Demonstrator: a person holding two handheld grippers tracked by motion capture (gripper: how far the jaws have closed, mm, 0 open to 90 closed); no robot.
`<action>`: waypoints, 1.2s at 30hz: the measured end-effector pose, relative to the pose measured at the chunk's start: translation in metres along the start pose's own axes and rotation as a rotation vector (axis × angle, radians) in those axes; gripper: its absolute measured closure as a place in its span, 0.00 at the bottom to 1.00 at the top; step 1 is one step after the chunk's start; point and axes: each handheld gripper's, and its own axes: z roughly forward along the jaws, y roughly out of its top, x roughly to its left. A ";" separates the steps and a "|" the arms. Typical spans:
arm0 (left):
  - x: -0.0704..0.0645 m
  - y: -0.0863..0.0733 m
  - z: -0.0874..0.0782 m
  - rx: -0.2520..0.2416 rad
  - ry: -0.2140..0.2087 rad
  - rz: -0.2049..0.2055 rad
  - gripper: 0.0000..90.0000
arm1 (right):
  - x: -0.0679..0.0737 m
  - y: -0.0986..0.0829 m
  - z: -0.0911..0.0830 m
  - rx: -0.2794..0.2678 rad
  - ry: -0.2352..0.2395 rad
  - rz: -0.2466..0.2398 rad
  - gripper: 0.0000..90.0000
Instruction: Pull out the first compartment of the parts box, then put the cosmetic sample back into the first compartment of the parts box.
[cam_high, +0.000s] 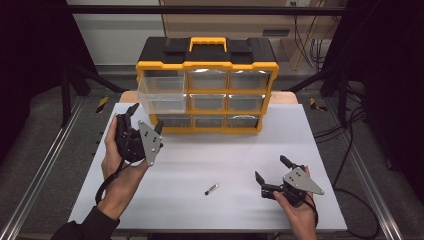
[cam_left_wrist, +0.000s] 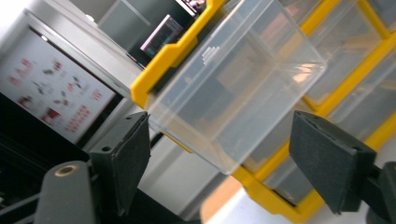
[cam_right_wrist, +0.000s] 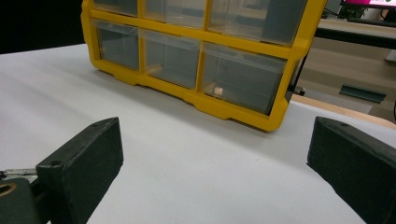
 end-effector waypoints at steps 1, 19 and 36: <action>0.000 -0.001 0.000 -0.006 -0.022 -0.027 0.22 | 0.000 0.000 0.000 0.000 -0.002 -0.001 0.04; -0.009 -0.018 -0.001 0.072 -0.314 -0.356 0.13 | 0.000 0.000 0.001 -0.005 -0.003 -0.016 0.04; -0.027 -0.018 0.009 0.126 -0.463 -0.454 0.08 | 0.000 0.000 0.000 -0.006 -0.005 -0.013 0.04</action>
